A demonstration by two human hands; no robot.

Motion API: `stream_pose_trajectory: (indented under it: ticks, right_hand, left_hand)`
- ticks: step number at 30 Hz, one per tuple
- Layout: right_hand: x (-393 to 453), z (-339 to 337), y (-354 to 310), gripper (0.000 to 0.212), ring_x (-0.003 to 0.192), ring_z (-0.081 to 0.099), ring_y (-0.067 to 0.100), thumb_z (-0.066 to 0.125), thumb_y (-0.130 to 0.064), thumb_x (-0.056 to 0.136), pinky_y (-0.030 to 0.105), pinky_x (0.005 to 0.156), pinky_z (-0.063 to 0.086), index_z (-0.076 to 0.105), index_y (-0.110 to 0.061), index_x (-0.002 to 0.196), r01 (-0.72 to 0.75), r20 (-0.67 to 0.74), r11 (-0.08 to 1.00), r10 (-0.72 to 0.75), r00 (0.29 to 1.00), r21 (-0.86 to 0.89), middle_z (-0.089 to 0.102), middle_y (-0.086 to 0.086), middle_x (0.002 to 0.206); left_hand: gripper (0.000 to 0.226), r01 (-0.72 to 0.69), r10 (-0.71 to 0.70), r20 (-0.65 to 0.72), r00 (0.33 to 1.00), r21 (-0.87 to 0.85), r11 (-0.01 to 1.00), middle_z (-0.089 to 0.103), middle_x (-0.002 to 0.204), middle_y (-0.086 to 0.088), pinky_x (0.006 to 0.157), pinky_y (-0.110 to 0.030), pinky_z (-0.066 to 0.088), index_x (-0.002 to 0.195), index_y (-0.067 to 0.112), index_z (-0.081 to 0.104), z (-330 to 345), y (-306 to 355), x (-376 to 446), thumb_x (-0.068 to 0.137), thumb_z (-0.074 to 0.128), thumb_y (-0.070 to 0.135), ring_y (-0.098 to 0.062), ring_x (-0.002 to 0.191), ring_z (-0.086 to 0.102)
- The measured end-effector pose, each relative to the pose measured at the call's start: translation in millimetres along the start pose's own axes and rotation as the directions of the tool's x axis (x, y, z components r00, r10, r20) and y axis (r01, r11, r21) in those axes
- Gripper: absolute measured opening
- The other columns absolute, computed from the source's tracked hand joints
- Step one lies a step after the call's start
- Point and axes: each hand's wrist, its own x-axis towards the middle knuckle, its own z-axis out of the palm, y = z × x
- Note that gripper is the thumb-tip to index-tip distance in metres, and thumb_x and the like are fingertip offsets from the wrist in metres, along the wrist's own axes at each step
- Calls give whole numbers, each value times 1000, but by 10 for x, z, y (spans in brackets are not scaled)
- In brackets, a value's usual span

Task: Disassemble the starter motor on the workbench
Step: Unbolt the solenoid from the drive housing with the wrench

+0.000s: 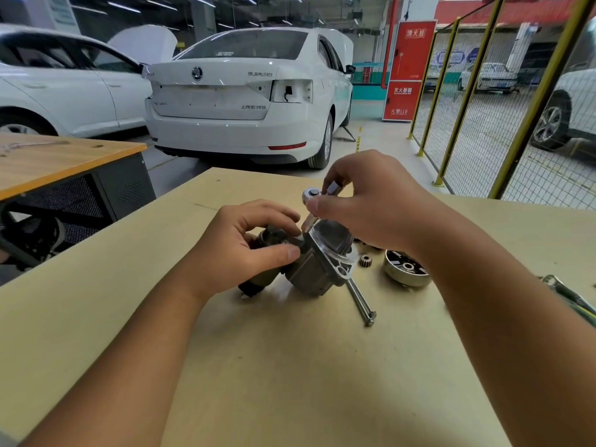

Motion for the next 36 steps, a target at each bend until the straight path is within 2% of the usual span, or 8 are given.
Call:
stream_pose_trajectory:
  ticks: [6, 10, 15, 21, 28, 31, 34, 36]
  right_hand:
    - [3, 31, 5, 24, 73, 56, 5, 73, -43, 87, 22, 51, 37, 64, -22, 80, -5, -6, 1000, 5, 1000, 18, 62, -7, 81]
    - [18, 27, 24, 28, 74, 58, 9, 73, -43, 87, 25, 51, 39, 68, -16, 83, -9, -28, 1000, 9, 1000, 26, 63, -2, 82]
    - [36, 23, 41, 28, 78, 60, 11, 73, -44, 87, 28, 58, 45, 69, -17, 81, -24, -49, 999, 26, 998, 32, 66, 2, 84]
    - [23, 23, 30, 27, 74, 60, 10, 74, -43, 86, 27, 53, 42, 68, -18, 79, -23, -46, 999, 25, 999, 38, 65, 0, 81]
    - [2, 5, 2, 33, 74, 62, 17, 73, -49, 84, 39, 59, 53, 67, -17, 78, -65, -53, 997, 67, 996, 37, 65, 5, 81]
    - [-56, 5, 10, 36, 66, 63, 19, 72, -50, 85, 37, 52, 49, 65, -16, 75, -84, -75, 992, 91, 993, 94, 63, 5, 72]
    - [-230, 131, 19, 36, 67, 65, 23, 71, -52, 87, 45, 59, 54, 64, -19, 73, -88, -109, 968, 116, 987, 235, 65, 4, 70]
    - [-388, 194, 79, 37, 59, 61, 17, 68, -56, 86, 42, 54, 51, 64, -21, 74, -84, -110, 926, 132, 985, 367, 63, -3, 65]
  left_hand:
    - [14, -15, 15, -14, 1000, 23, 1000, 74, 116, 9, 86, -61, 58, 85, 19, 78, 29, -26, 15, 74, 86, 19, -17, 113, 69]
    - [25, 5, -5, 11, 1000, 11, 1000, 74, 118, 6, 90, -57, 59, 91, 26, 74, 8, -5, 13, 70, 88, 25, -20, 113, 69]
    - [19, -10, 11, 49, 999, -19, 1000, 72, 126, 10, 97, -48, 59, 92, 25, 83, -43, -12, 2, 80, 73, 13, -15, 124, 65]
    - [20, -1, -1, 32, 999, 47, 999, 73, 117, 11, 92, -50, 60, 86, 23, 74, 21, -9, 28, 77, 89, 12, -13, 113, 68]
    - [22, 6, -4, 81, 997, -21, 1000, 74, 122, 10, 97, -37, 57, 92, 31, 83, -49, 6, 15, 86, 78, 10, -16, 121, 66]
    - [22, -12, 11, 41, 999, 12, 1000, 75, 114, 6, 95, -34, 57, 86, 17, 78, 8, 27, 29, 83, 82, -4, -13, 111, 70]
    - [20, -43, 42, 12, 999, 43, 998, 74, 104, 5, 88, -30, 56, 84, 9, 71, 93, 41, 40, 80, 84, -5, -14, 100, 70]
    - [21, -43, 44, -16, 999, 48, 998, 74, 101, 5, 86, -30, 56, 83, 10, 69, 118, 32, 41, 80, 85, -3, -13, 96, 69]
